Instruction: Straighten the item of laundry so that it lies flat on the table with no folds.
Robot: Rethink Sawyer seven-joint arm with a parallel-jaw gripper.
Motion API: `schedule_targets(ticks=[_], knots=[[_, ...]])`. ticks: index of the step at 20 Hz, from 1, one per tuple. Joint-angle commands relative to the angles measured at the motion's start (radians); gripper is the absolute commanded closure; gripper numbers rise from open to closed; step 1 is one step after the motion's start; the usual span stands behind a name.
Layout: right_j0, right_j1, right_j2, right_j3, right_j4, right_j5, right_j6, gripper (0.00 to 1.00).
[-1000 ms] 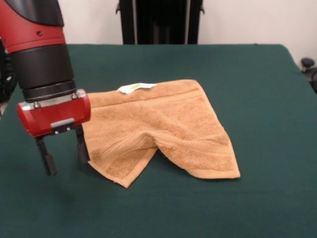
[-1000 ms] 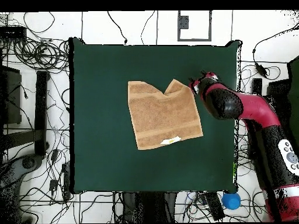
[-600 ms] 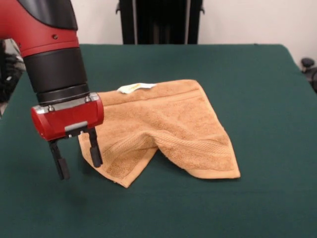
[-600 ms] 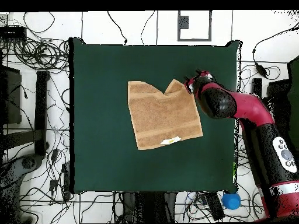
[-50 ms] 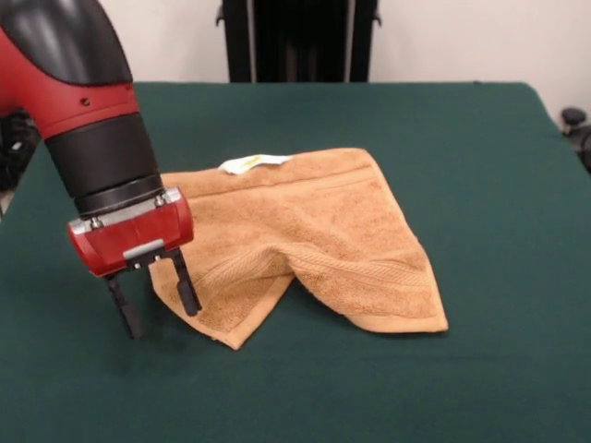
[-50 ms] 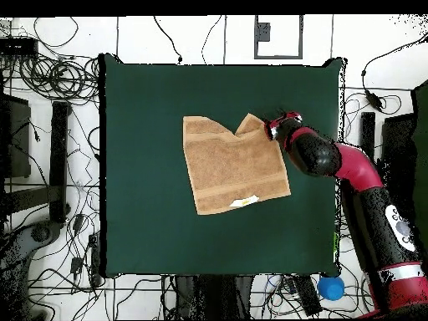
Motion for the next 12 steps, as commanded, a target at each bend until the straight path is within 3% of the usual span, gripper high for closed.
schedule_targets(ticks=[1, 8, 12], knots=[[0.070, -0.002, -0.002, 0.138, -0.046, -0.016, -0.043, 0.00], [0.116, -0.059, -0.050, 0.179, -0.085, -0.096, 0.090, 0.00], [0.183, -0.148, -0.115, 0.192, -0.149, -0.193, 0.160, 0.00]])
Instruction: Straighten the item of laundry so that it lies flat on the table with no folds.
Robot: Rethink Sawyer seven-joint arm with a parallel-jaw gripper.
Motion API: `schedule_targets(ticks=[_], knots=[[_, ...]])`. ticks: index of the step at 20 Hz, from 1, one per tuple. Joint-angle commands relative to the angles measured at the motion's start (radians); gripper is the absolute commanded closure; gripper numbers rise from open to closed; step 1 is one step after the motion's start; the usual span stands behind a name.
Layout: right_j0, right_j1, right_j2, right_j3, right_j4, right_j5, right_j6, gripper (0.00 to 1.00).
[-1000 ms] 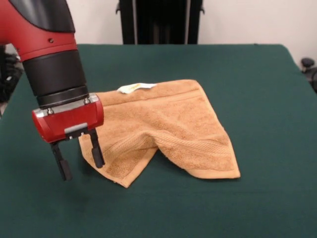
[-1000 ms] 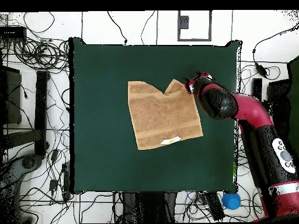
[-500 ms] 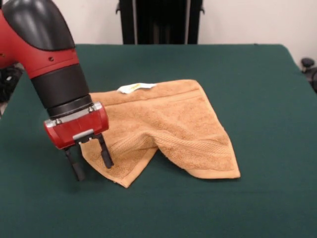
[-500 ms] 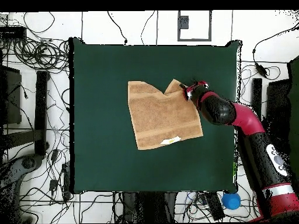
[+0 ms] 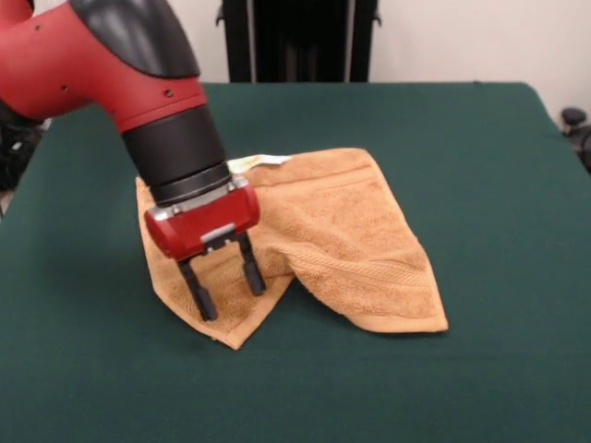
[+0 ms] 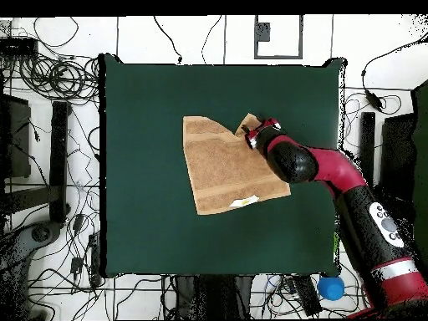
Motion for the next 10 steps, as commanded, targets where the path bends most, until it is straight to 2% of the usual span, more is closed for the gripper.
schedule_targets(ticks=[1, 2, 4, 6, 10], knots=[[0.161, -0.140, -0.141, 0.094, -0.112, -0.181, 0.195, 0.00], [0.198, -0.184, -0.187, 0.092, -0.138, -0.229, 0.231, 0.00], [0.216, -0.215, -0.217, 0.075, -0.144, -0.235, 0.224, 0.00], [0.192, -0.203, -0.195, 0.064, -0.129, -0.211, 0.165, 0.00], [0.176, -0.188, -0.198, 0.062, -0.139, -0.256, 0.126, 0.00]])
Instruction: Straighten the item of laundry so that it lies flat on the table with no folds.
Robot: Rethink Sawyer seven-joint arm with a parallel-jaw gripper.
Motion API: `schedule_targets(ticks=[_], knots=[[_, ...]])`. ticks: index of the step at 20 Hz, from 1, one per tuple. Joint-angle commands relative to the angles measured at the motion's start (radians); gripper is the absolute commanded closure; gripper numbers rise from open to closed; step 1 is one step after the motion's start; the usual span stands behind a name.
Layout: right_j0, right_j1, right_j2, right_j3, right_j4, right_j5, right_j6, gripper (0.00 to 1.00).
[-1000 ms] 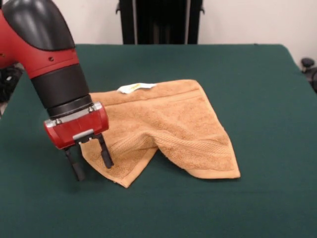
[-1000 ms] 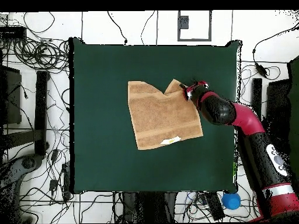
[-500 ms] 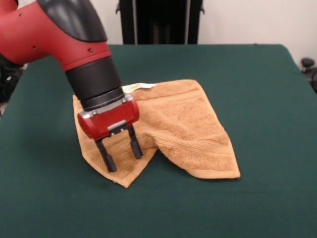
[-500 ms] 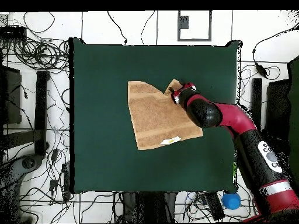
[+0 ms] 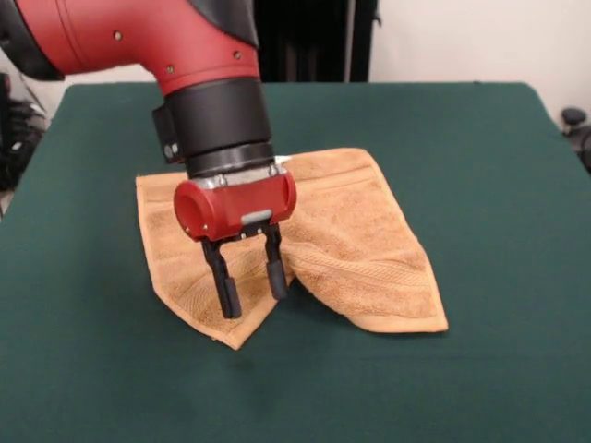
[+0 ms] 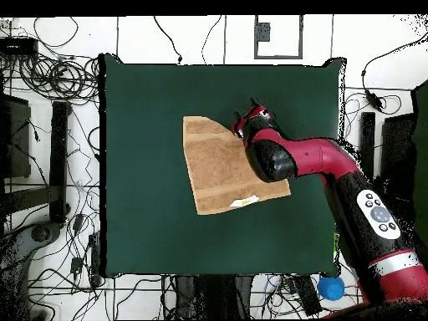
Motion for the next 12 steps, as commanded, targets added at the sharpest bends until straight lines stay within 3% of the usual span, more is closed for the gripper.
schedule_targets(ticks=[1, 3, 8, 12], knots=[[-0.003, 0.008, -0.069, 0.028, -0.051, -0.040, 0.085, 0.00], [-0.044, 0.059, -0.018, 0.010, -0.047, -0.009, 0.019, 0.00], [-0.062, 0.069, 0.002, 0.013, -0.040, 0.012, 0.000, 0.00], [-0.108, 0.134, 0.055, -0.009, -0.045, 0.039, -0.071, 0.00]])
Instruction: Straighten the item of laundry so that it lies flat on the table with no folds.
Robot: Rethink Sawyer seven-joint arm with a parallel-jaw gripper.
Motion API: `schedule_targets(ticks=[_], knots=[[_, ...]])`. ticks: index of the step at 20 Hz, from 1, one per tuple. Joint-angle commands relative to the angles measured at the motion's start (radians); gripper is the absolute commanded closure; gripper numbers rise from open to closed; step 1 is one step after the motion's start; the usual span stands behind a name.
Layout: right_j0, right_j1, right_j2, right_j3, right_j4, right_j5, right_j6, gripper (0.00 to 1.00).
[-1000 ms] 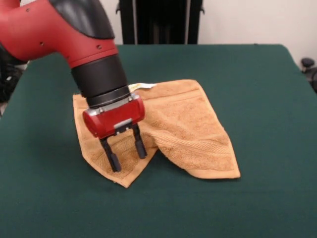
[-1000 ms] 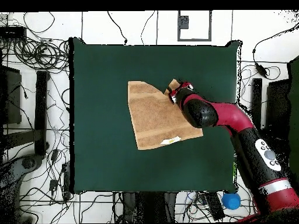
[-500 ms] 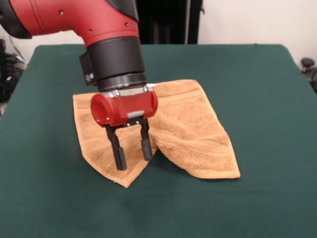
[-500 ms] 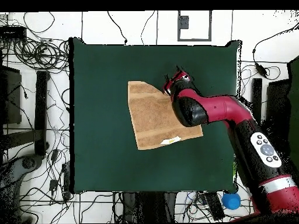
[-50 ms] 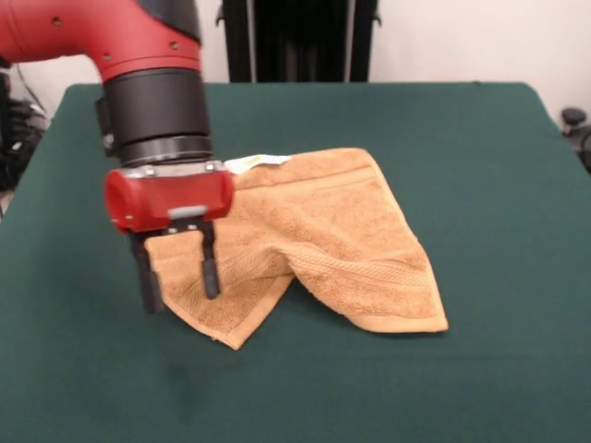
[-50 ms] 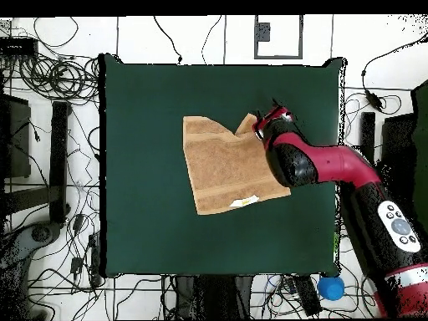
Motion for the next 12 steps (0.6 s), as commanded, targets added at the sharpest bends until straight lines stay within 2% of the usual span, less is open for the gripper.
schedule_targets(ticks=[1, 5, 7, 12], knots=[[-0.019, 0.141, 0.065, -0.015, -0.038, 0.075, -0.088, 0.00], [-0.050, 0.234, 0.109, -0.061, -0.038, 0.118, -0.170, 0.00], [-0.051, 0.254, 0.114, -0.073, -0.031, 0.140, -0.182, 0.00], [-0.014, 0.213, 0.068, -0.059, -0.035, 0.124, -0.094, 0.00]])
